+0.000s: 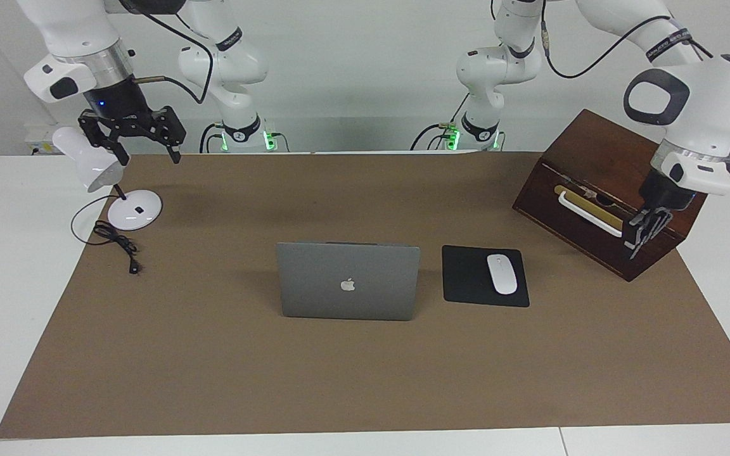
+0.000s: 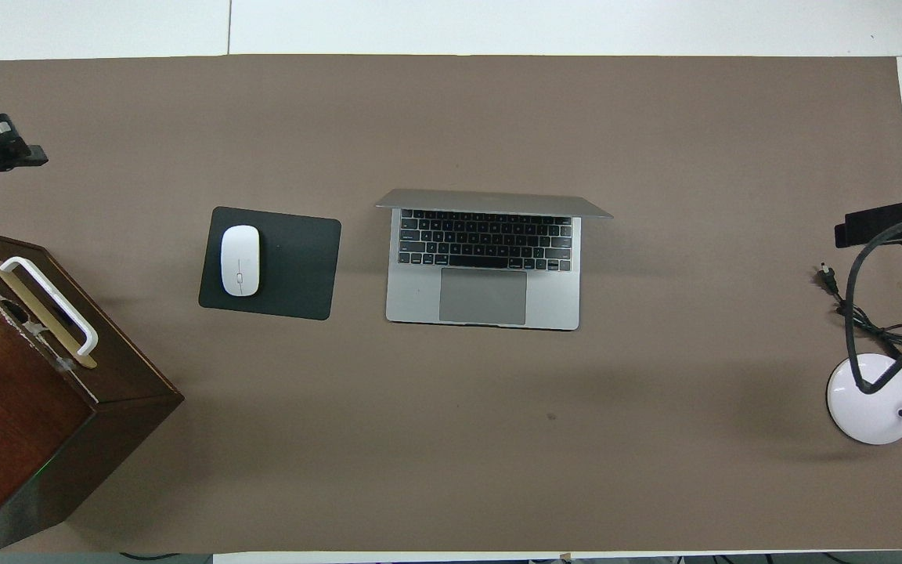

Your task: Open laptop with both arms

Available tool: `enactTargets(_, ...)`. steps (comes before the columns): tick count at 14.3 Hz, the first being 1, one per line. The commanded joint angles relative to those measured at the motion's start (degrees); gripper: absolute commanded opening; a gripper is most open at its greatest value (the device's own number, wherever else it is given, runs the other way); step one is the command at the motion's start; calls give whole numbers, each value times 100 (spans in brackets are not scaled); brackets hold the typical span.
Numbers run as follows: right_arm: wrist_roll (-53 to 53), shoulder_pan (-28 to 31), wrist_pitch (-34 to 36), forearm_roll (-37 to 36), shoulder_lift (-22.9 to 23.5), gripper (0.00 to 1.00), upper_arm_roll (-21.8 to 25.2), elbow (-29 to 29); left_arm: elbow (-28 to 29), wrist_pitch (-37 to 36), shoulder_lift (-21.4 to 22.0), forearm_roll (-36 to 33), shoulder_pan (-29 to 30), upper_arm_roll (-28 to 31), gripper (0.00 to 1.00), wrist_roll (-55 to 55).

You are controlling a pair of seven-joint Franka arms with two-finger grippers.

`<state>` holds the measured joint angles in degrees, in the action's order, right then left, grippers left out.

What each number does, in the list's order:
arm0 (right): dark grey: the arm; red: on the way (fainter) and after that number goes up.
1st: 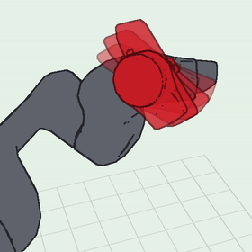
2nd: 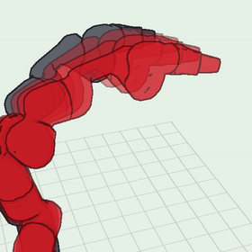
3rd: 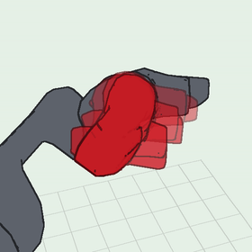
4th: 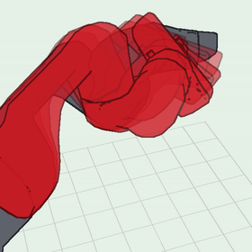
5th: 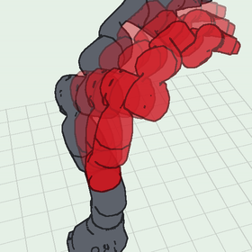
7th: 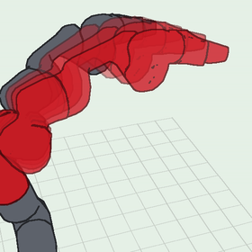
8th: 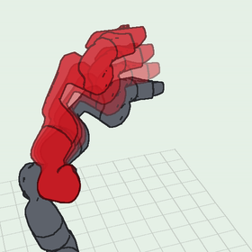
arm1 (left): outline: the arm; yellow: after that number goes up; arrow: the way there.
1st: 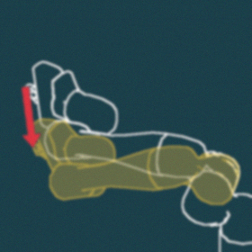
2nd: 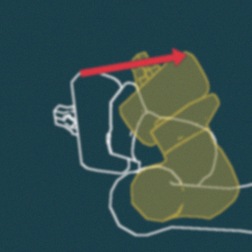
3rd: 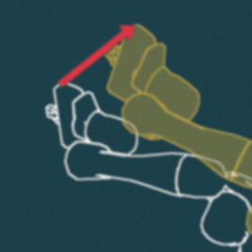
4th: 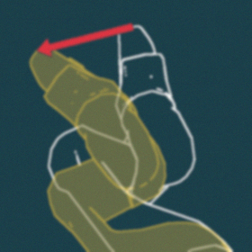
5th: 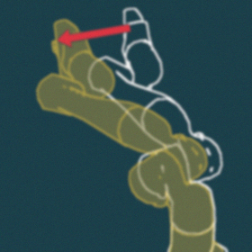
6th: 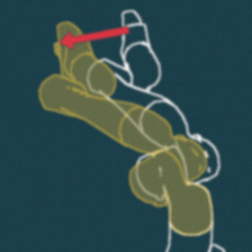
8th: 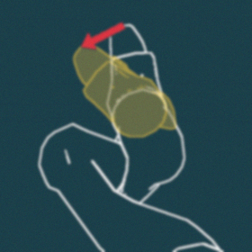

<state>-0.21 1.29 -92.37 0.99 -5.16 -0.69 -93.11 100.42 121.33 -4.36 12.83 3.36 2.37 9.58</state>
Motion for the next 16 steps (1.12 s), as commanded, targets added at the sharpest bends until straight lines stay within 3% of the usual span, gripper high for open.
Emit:
enactTargets(1, -120, 108, 114, -55, 24, 100, -80, 83, 92, -968, 435, -289, -63, 193, 0, -52)
enactTargets(3, -120, 108, 114, -55, 24, 100, -89, 83, 170, -1592, 655, -701, -133, 194, 39, -52)
enactTargets(7, -120, 108, 114, -64, 94, 100, -71, 65, 145, -2630, 919, -949, -265, 212, 57, -26)
enactTargets(9, -120, 117, 123, -64, 164, 100, -80, 74, 136, -2912, 929, -941, -274, 238, 100, 0)
enactTargets(11, -120, 117, 114, -64, 182, 100, -80, 65, 101, -3246, 963, -949, -406, 238, 100, -35)
enactTargets(16, -111, 117, 97, -20, 243, 100, -80, 126, 4, -3195, 964, -949, -432, 308, 100, -79)
